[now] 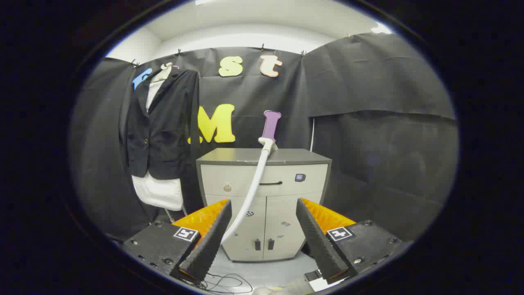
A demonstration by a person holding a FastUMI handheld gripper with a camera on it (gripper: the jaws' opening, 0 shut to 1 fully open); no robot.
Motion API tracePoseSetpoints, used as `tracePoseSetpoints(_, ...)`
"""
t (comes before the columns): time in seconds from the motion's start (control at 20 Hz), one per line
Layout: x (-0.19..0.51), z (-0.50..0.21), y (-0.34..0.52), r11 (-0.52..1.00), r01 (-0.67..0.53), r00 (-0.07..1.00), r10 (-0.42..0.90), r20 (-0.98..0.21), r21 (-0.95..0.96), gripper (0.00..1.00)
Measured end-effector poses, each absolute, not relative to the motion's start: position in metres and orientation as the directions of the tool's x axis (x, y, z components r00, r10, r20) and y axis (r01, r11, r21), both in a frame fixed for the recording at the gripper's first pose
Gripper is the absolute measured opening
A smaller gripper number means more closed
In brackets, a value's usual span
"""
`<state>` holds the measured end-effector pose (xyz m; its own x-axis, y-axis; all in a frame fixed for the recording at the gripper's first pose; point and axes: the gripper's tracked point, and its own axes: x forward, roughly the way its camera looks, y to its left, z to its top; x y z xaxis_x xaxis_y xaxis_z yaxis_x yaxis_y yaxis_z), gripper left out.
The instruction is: Iron the clothes twice with a garment steamer, once on the left side and once on the right side.
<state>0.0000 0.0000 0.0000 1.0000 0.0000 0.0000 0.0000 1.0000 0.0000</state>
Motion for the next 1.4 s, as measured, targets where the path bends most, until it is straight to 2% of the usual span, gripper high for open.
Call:
tracePoseSetpoints(0.65, -0.006, -0.013, 0.018, 1.0, -0.017, 0.999, 0.017, -0.031, -0.004, 1.0)
tracePoseSetpoints(0.9, 0.003, 0.0, 0.0, 1.0, 0.015, 0.999, -0.015, -0.035, 0.017, 1.0)
tracePoseSetpoints(1.15, 0.041, 0.038, -0.025, 0.999, 0.032, 0.999, -0.031, -0.025, 0.037, 1.0)
tracePoseSetpoints(1.4, 0.107, 0.085, -0.044, 1.0, 0.017, 1.0, -0.017, -0.012, 0.015, 0.99)
